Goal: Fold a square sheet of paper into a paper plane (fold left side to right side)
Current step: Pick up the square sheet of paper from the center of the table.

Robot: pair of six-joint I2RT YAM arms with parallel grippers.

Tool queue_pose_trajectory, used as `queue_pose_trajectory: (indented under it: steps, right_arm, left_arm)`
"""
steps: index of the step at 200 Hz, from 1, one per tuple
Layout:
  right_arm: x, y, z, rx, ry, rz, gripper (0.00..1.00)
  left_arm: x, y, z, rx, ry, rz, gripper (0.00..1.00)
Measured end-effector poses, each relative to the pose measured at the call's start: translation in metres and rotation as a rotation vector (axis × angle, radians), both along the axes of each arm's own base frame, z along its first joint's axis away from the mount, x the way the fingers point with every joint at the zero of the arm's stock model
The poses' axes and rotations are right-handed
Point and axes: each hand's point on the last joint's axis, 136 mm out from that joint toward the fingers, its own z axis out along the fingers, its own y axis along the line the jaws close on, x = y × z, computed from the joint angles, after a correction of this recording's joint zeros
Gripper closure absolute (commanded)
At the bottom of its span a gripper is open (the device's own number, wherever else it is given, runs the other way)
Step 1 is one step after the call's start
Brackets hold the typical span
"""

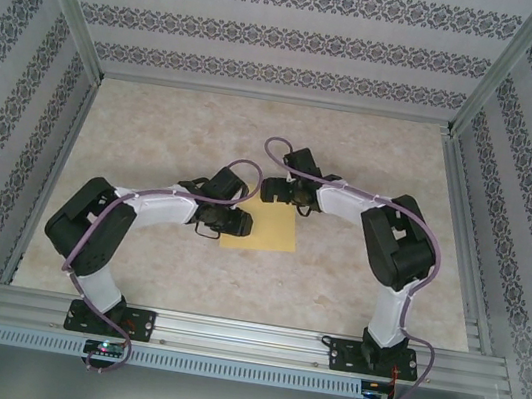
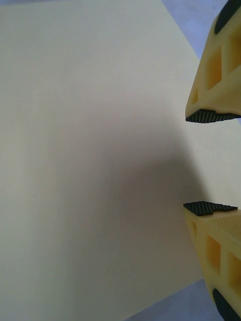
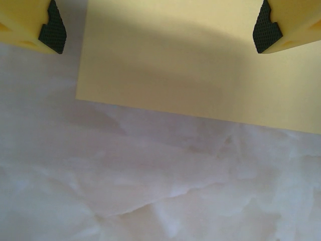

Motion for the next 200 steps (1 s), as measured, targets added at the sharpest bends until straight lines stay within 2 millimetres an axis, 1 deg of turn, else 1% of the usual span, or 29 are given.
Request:
queue_pose_trajectory:
  steps: [10,68,97,112,134,179,200]
  right_arm:
    - [-0.002,0.002,-0.003,-0.004,0.008,0.007,0.02]
    - [-0.006,0.009,-0.003,-0.001,0.015,0.021,0.03]
    - [-0.015,0.016,-0.003,0.003,0.016,0.045,0.06]
    - [-0.027,0.023,-0.003,0.009,0.026,0.071,0.11]
    - [-0.043,0.032,-0.004,0.012,0.045,0.105,0.21]
    - [-0.057,0.034,-0.005,0.026,0.080,0.137,0.44]
    - [-0.064,0.036,-0.005,0.039,0.101,0.153,0.52]
  left_arm:
    - [0.000,0.001,-0.003,0.004,0.005,0.001,0.53]
    - [0.001,0.000,-0.004,-0.003,-0.005,0.004,0.61]
    - [0.001,0.000,-0.004,-0.004,-0.005,0.005,0.63]
    - [0.002,0.000,-0.004,-0.005,-0.007,0.005,0.64]
    - [0.002,0.000,-0.004,-0.005,-0.007,0.005,0.64]
    - [0.001,0.001,-0.003,-0.009,-0.013,0.005,0.62]
    - [0.000,0.003,0.004,-0.019,-0.026,0.009,0.57]
